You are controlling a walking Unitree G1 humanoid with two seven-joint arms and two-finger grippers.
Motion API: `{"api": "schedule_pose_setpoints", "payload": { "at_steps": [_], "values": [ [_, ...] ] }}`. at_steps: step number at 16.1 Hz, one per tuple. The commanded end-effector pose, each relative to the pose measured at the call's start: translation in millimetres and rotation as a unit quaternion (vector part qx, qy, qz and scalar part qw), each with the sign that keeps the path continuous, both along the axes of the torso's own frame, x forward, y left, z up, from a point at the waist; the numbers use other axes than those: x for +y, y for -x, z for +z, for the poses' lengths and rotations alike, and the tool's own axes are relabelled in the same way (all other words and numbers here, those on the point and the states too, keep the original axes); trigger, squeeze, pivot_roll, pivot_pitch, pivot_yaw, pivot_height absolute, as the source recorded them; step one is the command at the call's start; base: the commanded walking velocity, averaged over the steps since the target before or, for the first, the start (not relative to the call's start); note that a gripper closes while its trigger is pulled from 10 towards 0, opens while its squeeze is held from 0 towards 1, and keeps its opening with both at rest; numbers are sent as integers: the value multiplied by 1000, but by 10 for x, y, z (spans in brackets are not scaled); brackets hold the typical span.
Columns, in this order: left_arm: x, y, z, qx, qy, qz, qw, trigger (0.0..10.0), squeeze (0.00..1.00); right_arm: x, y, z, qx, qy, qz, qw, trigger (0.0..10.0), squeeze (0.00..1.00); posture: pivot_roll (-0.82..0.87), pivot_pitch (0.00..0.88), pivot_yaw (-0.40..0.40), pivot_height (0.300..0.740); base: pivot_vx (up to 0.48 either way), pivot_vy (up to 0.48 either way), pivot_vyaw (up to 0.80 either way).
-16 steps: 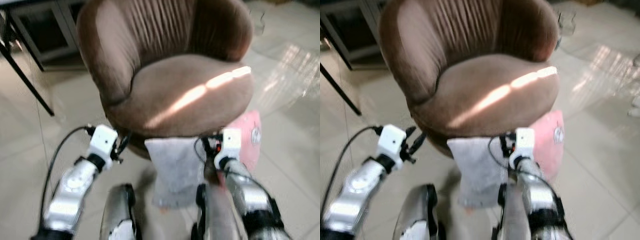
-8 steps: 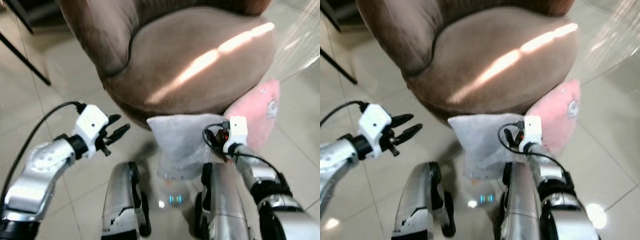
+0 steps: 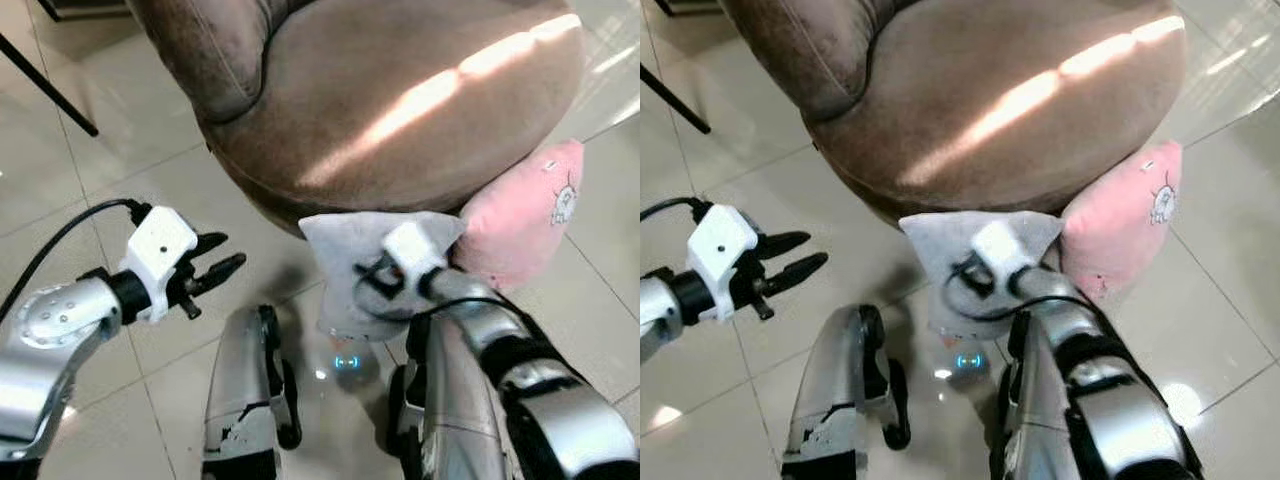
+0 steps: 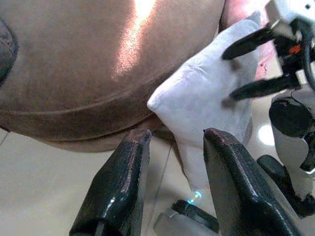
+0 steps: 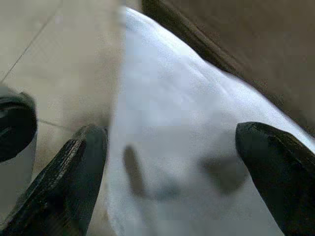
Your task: Move the pillow to the sofa from floor
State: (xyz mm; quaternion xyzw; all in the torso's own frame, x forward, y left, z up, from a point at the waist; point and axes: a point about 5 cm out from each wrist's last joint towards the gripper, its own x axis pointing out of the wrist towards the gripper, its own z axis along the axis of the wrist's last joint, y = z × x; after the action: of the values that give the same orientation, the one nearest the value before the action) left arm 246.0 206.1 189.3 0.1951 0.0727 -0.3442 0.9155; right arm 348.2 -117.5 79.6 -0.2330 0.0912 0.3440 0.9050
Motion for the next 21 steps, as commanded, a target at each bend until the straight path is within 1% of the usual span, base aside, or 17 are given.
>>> {"api": "schedule_pose_setpoints", "payload": {
  "at_steps": [1, 2, 4, 6, 7, 9, 10, 12, 13, 15, 17, 18, 19, 20, 21],
  "values": [
    [9, 79, -7, 14, -3, -7, 1000, 10000, 0, 38, 50, -73, -3, 27, 20, 999, 10000, 1000, 264, 442, 68, 570, 0, 0, 0],
    [2, 111, 0, 17, -1, -7, 1000, 10000, 0, 51, 39, -68, -8, 37, 20, 999, 10000, 1000, 278, 442, 69, 570, 0, 0, 0],
    [5, 184, 18, 25, -5, -9, 1000, 10000, 0, 0, -21, -53, -28, 79, -14, 996, 10000, 1000, 309, 440, 78, 570, 0, 0, 0],
    [4, 225, 38, 27, -8, -8, 1000, 10000, 0, -64, -66, -35, -53, 122, -42, 990, 10000, 1000, 338, 437, 86, 570, 0, 0, 0],
    [3, 238, 45, 28, -8, -8, 1000, 10000, 0, -79, -69, -38, -52, 123, -47, 990, 10000, 1000, 343, 436, 88, 570, 0, 0, 0],
    [33, 285, 89, 29, -13, -5, 999, 10000, 0, -213, -102, -40, -52, 133, -103, 984, 10000, 1000, 383, 432, 94, 570, 0, 0, 0],
    [64, 329, 122, 31, -18, -3, 999, 10000, 0, -288, -111, -41, -47, 131, -129, 982, 10000, 0, 419, 422, 104, 570, 0, 0, 0],
    [155, 416, 206, 38, -32, -5, 999, 10000, 0, -419, -117, -40, -40, 142, -148, 978, 10000, 0, 460, 406, 121, 570, 0, 0, 0],
    [193, 439, 240, 41, -35, -5, 999, 10000, 0, -469, -126, -24, -46, 152, -155, 975, 10000, 0, 472, 400, 129, 570, 0, 0, 0],
    [229, 465, 278, 44, -39, -6, 998, 10000, 0, -524, -147, 8, -59, 164, -173, 969, 10000, 0, 486, 390, 140, 570, 0, 0, 0],
    [248, 482, 313, 46, -45, -8, 998, 10000, 0, -598, -179, 71, -97, 196, -199, 955, 10000, 0, 490, 391, 143, 570, 0, 0, 0],
    [246, 490, 322, 47, -45, -9, 998, 10000, 0, -602, -182, 80, -107, 207, -197, 952, 10000, 0, 492, 394, 144, 570, 0, 0, 0],
    [247, 495, 326, 48, -44, -9, 998, 10000, 0, -593, -181, 77, -106, 210, -190, 953, 10000, 0, 491, 396, 144, 570, 0, 0, 0],
    [246, 511, 326, 51, -42, -10, 998, 10000, 0, -548, -123, -27, -52, 186, -154, 969, 10000, 0, 489, 401, 141, 570, 0, 0, 0],
    [244, 527, 318, 55, -42, -12, 998, 10000, 0, -498, -47, -139, 5, 162, -113, 980, 10000, 0, 487, 401, 141, 570, 0, 0, 0]
  ]
}}
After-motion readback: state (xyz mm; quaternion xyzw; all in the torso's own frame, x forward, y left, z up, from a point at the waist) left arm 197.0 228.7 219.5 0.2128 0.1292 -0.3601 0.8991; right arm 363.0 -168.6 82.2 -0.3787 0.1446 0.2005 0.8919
